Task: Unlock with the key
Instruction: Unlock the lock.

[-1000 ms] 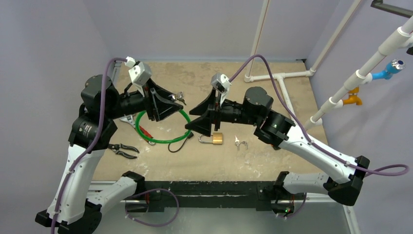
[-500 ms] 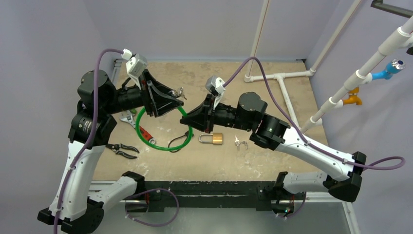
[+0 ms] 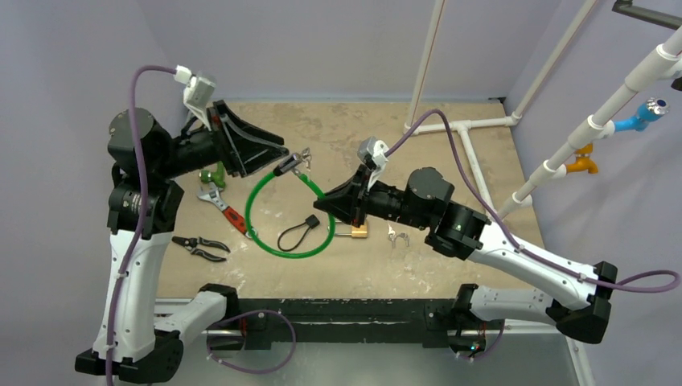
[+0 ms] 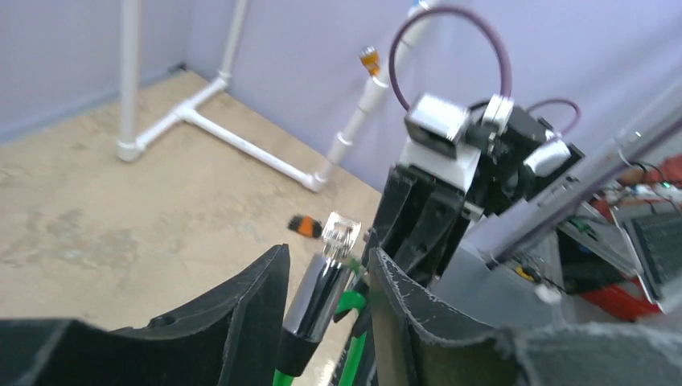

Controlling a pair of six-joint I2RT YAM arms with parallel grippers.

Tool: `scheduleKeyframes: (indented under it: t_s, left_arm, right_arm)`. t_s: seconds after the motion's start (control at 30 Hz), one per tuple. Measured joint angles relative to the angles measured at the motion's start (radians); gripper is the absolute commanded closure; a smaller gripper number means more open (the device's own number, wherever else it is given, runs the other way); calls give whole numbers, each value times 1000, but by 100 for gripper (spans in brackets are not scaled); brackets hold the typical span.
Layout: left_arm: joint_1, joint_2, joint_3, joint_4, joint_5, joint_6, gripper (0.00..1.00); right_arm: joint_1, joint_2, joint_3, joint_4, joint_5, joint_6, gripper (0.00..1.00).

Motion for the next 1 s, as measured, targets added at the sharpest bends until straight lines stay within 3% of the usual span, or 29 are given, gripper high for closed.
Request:
scheduleKeyframes:
  t_s: [0.07, 0.27, 0.43, 0.57, 0.67, 0.77, 0.83, 1.0]
  left_arm:
    - [54, -10, 0, 74, -19, -30, 100]
    - [64, -52, -47, 236, -19, -118, 100]
    - [73, -68, -61, 256, 19, -109, 98]
    - [110, -72, -56, 177, 66, -9, 65]
    - [134, -68, -27, 74, 80, 89, 50]
    - [157, -71, -20, -9, 87, 201, 41]
    - [166, -72, -33, -42, 115, 253, 24]
    - [169, -55, -83, -76, 254, 333, 19]
  right_arm:
    - [-10, -23, -24, -73, 18, -1, 100]
    - [-19, 26, -23, -153, 40, 3, 100]
    - [-18, 97, 36, -188, 37, -2, 100]
    - [-18, 75, 64, -229, 38, -19, 100]
    - [-19, 27, 68, -246, 36, -32, 100]
    - [-19, -14, 85, -265, 24, -46, 100]
    - [-19, -32, 98, -274, 12, -50, 100]
    - [-18, -37, 122, -283, -13, -60, 100]
